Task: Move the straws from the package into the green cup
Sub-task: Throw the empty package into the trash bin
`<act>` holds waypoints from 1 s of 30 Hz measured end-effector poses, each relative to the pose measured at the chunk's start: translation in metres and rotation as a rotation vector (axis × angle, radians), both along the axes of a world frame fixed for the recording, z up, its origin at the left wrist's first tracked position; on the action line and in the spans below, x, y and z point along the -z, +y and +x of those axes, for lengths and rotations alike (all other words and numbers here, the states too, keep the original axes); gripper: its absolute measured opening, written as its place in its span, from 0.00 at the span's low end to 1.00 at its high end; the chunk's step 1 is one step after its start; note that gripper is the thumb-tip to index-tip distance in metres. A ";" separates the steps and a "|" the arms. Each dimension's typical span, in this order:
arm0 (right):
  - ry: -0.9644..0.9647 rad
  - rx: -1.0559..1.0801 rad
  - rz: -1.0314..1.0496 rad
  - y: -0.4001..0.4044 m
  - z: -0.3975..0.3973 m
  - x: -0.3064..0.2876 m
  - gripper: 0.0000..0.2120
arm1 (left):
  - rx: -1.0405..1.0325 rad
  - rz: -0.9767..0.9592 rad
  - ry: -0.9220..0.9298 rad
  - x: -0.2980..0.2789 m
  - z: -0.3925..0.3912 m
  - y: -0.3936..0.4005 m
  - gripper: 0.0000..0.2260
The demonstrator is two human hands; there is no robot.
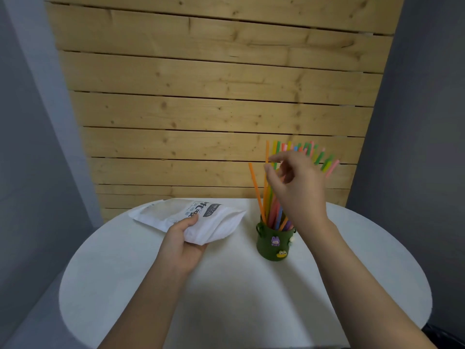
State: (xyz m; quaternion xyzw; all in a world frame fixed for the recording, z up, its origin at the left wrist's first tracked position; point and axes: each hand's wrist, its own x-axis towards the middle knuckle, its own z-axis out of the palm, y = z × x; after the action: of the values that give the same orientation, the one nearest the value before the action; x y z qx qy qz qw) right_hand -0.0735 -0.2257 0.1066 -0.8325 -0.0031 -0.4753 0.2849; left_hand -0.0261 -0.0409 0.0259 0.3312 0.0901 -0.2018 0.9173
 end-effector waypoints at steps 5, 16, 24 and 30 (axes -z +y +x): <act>0.567 -0.042 -0.072 0.017 0.004 0.029 0.16 | 0.055 0.016 -0.048 -0.002 -0.004 0.001 0.08; 0.927 -0.485 0.705 0.018 -0.002 0.031 0.11 | 0.130 0.113 -0.148 -0.007 -0.014 0.000 0.12; 0.753 -0.442 0.677 0.009 -0.020 0.009 0.14 | -0.113 0.254 -0.215 -0.023 -0.023 -0.002 0.06; 0.482 -0.409 0.648 0.006 -0.075 -0.017 0.11 | -0.170 0.428 -0.421 -0.072 -0.057 -0.024 0.12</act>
State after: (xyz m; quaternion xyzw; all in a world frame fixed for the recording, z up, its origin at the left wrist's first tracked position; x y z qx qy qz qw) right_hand -0.1490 -0.2194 0.1239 -0.7694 0.0478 -0.1780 0.6116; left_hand -0.0828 -0.0654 0.0978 0.5425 -0.0341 -0.0277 0.8389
